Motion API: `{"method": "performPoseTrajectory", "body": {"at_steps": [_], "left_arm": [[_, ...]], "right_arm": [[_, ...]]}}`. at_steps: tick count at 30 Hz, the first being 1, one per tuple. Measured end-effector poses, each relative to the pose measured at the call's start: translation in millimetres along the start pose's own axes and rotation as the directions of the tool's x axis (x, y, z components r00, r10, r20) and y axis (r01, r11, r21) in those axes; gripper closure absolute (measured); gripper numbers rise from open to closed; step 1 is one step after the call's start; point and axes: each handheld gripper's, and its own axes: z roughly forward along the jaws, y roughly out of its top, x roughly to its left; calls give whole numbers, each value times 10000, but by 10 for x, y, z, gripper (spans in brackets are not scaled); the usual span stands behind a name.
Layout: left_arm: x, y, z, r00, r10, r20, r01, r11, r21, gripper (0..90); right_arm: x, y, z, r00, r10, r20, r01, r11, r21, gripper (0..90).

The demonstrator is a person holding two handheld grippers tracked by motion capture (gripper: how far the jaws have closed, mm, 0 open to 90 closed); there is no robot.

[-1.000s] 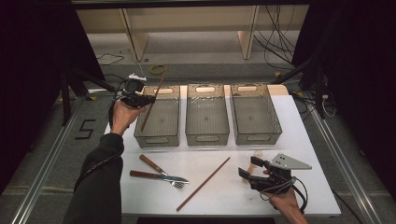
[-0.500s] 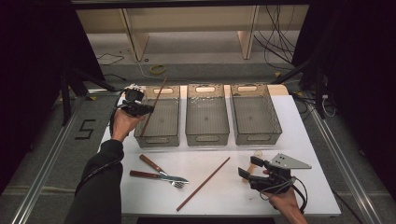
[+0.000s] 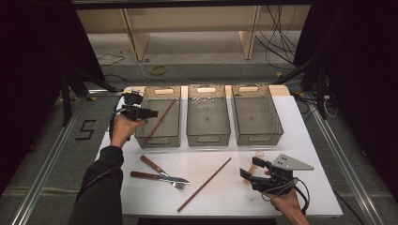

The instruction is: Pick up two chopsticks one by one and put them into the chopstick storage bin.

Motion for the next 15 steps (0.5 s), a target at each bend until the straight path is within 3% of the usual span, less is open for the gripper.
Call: {"method": "performPoseTrajectory", "body": {"at_steps": [2, 8, 11, 13, 15], "left_arm": [[-110, -32, -104, 9995, 87, 318, -82, 9998, -155, 432], [-347, -195, -242, 9949, 396, 922, -351, 9981, -502, 310], [-512, -345, -273, 9917, 599, 1141, -525, 9964, -667, 282], [-549, -385, -281, 9911, 565, 1209, -478, 9962, -734, 273], [-634, -426, -285, 9899, 617, 1280, -566, 9975, -431, 255]], "right_arm": [[1, 0, 1, 10000, 9, 0, -9, 10000, 9, 312], [2, 1, 8, 10000, 37, 4, -37, 10000, 38, 313], [3, 3, 2, 10000, 36, 18, -36, 10000, 14, 312], [1, 4, -5, 10000, 4, 51, -4, 10000, -3, 312], [1, 5, -4, 10000, 41, 47, -41, 10000, -22, 312]]}}
